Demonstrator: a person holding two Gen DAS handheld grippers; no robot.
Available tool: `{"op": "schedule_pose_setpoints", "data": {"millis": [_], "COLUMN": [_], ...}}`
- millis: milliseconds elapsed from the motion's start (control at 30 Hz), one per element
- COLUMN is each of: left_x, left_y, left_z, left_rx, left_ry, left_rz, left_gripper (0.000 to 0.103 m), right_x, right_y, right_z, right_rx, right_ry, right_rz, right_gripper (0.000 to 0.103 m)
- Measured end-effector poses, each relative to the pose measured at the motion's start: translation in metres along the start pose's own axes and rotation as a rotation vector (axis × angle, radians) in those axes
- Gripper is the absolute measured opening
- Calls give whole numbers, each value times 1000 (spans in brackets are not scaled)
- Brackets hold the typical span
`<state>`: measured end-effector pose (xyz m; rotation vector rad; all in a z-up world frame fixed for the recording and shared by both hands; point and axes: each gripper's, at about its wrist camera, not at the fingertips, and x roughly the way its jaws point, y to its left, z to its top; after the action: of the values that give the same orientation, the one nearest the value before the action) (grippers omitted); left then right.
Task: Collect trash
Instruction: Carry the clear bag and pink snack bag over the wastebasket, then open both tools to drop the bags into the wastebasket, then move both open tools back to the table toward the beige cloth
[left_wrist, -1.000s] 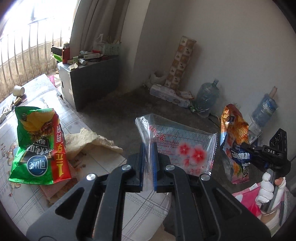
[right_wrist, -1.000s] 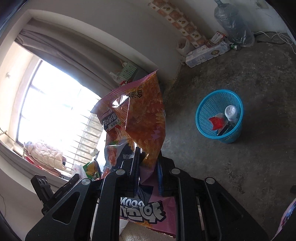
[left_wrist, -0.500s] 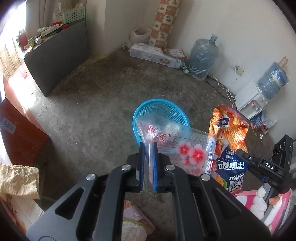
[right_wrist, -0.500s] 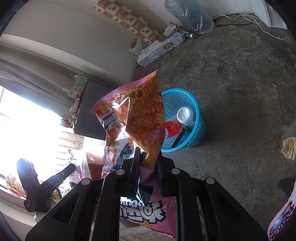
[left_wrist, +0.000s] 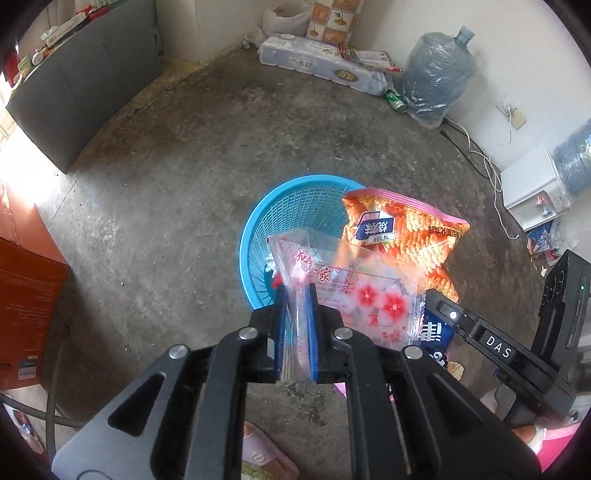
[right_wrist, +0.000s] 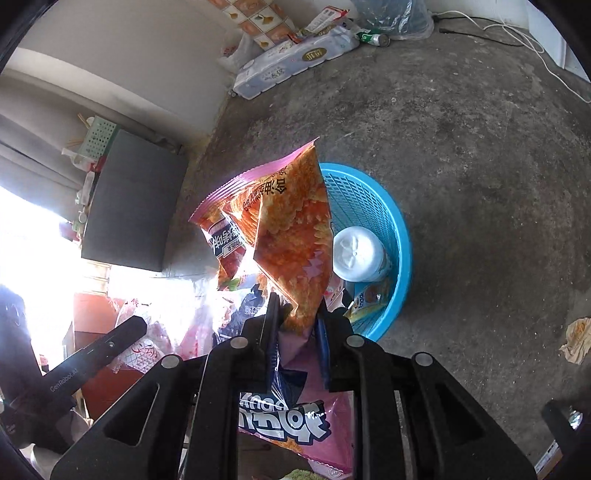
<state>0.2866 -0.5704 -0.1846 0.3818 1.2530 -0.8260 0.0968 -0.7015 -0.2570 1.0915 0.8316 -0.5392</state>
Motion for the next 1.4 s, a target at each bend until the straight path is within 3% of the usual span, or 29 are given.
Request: {"op": "schedule_pose_setpoints", "data": {"millis": [67,100,133,300,533,733,900,1167,1400], "left_x": [19,28,34,41,10,-47,-115,-225,-315], "left_y": [-1,-1,0,3,6,6,4,19,65], "left_z": [8,10,12,8,4,-14,-47,-131,-217], "left_rx": [-10,-21,-31,-34,-44,-28,21,59,-4], "left_ry": [31,43,51,40,-11,-68,-143,-245,-399], "left_rz": [-6,-5,-2,-19,-55,-96,-130,-147,-117], "left_gripper": [28,36,38,42,43,43,43,46,52], "right_x": [11,13,14,8,-15,-56,-104,-177,-222], "right_y": [0,-1,-1,-10,-24,-26,-18,12,67], "right_z": [8,10,11,8,-5,-27,-54,-106,-147], "right_rx": [0,4,3,8,34,40,8,-110,-266], "right_ry": [4,-3,-12,-37,-62,-103,-144,-177,-179], "right_rz": [1,-8,-12,3,5,31,55,84,152], "right_gripper": [43,48,51,52,52,52,54,62,66]}}
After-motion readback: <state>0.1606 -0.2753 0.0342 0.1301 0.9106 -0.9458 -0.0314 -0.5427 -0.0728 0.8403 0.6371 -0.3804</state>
